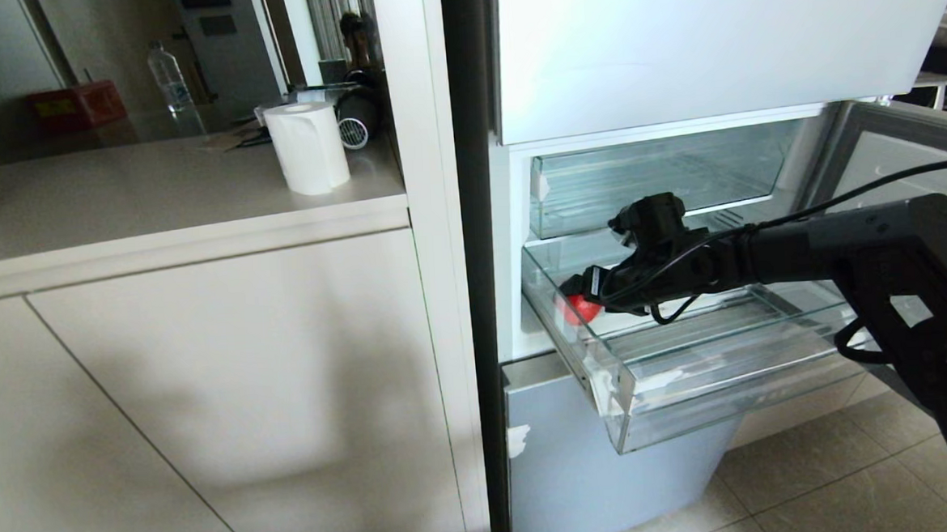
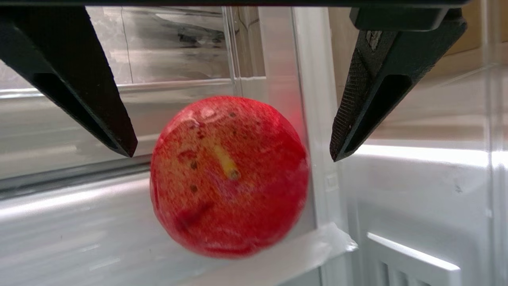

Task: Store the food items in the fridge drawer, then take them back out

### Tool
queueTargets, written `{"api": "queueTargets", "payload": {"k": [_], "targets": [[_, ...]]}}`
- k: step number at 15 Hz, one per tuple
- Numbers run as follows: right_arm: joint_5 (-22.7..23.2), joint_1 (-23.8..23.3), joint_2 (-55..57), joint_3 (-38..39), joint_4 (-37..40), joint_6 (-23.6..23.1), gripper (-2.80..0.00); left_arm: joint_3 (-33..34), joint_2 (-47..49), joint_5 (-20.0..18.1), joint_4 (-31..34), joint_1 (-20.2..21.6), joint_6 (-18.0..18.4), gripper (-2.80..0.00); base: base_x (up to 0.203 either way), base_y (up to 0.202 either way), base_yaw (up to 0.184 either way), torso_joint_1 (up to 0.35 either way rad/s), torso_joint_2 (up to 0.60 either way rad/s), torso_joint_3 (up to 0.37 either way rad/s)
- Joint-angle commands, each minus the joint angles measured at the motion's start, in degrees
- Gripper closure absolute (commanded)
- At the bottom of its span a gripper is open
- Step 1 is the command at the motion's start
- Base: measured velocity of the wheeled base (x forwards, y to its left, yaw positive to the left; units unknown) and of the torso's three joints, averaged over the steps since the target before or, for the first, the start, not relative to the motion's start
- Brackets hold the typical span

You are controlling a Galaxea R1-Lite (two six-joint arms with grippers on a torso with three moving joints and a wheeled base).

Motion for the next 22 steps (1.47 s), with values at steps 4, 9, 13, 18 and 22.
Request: {"api": "queueTargets", "payload": {"k": [4,9,13,18,22], "targets": [[0.02,0.10,0.64,0.14,0.05,0.02,-2.80,0.01,0.00,0.01,0.02,0.00,0.02,0.00,0.000,0.000,0.000,0.000,0.00,0.000],[-0.41,0.34,1.52,0.29,-0.04,0.16,-2.80,0.01,0.00,0.01,0.02,0.00,0.02,0.00,0.000,0.000,0.000,0.000,0.00,0.000],[-2.56,0.84,2.20,-0.22,-0.34,0.10,0.00,0.01,0.00,0.08,0.02,0.00,0.02,0.00,0.000,0.000,0.000,0.000,0.00,0.000],[-2.61,0.90,0.85,-0.11,-0.48,0.27,0.00,0.01,0.00,0.01,0.02,0.00,0.02,0.00,0.000,0.000,0.000,0.000,0.00,0.000],[-2.72,0.89,-2.23,2.77,-0.39,0.37,0.00,0.01,0.00,0.01,0.02,0.00,0.02,0.00,0.000,0.000,0.000,0.000,0.00,0.000]]}}
